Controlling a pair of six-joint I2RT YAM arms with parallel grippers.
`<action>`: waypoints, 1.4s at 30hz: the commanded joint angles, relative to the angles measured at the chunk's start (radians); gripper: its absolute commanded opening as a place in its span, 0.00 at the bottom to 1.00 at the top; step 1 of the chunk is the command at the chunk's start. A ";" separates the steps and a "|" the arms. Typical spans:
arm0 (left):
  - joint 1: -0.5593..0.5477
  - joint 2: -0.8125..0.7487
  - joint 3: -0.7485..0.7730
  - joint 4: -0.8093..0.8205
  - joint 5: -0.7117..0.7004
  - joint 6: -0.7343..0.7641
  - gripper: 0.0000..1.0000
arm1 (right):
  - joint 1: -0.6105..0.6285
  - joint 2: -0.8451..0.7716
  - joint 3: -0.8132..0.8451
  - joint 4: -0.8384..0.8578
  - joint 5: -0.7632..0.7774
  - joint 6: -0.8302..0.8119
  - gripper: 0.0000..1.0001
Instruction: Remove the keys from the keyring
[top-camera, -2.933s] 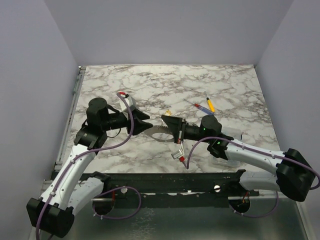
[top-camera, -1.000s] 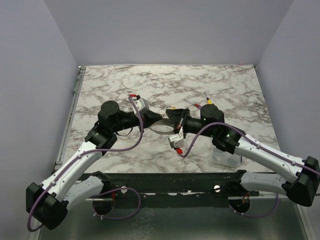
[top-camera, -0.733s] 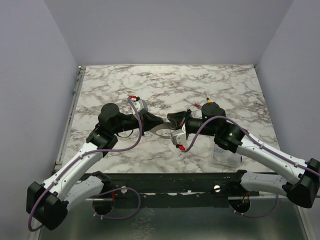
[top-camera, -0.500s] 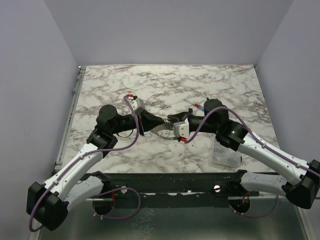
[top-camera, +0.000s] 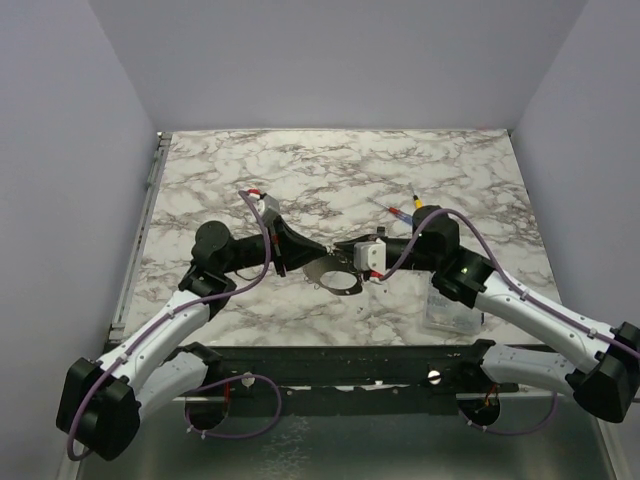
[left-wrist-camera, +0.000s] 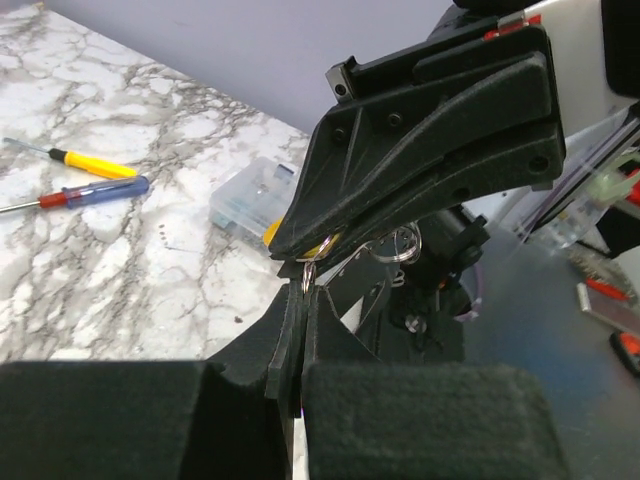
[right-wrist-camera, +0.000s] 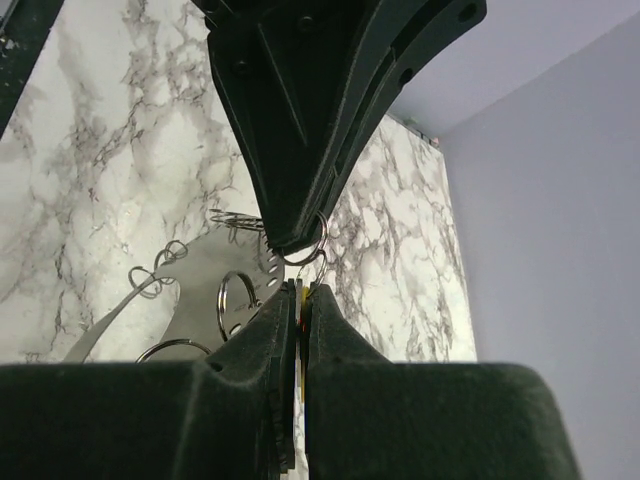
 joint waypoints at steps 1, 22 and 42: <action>0.017 -0.026 -0.056 -0.065 -0.035 0.209 0.00 | -0.005 0.014 -0.073 0.071 -0.021 -0.006 0.01; -0.068 0.283 -0.178 0.198 -0.137 1.087 0.00 | -0.195 0.286 -0.013 -0.108 -0.208 0.153 0.01; -0.083 0.424 -0.214 0.233 -0.215 1.027 0.00 | -0.221 0.407 0.084 -0.300 -0.286 0.107 0.01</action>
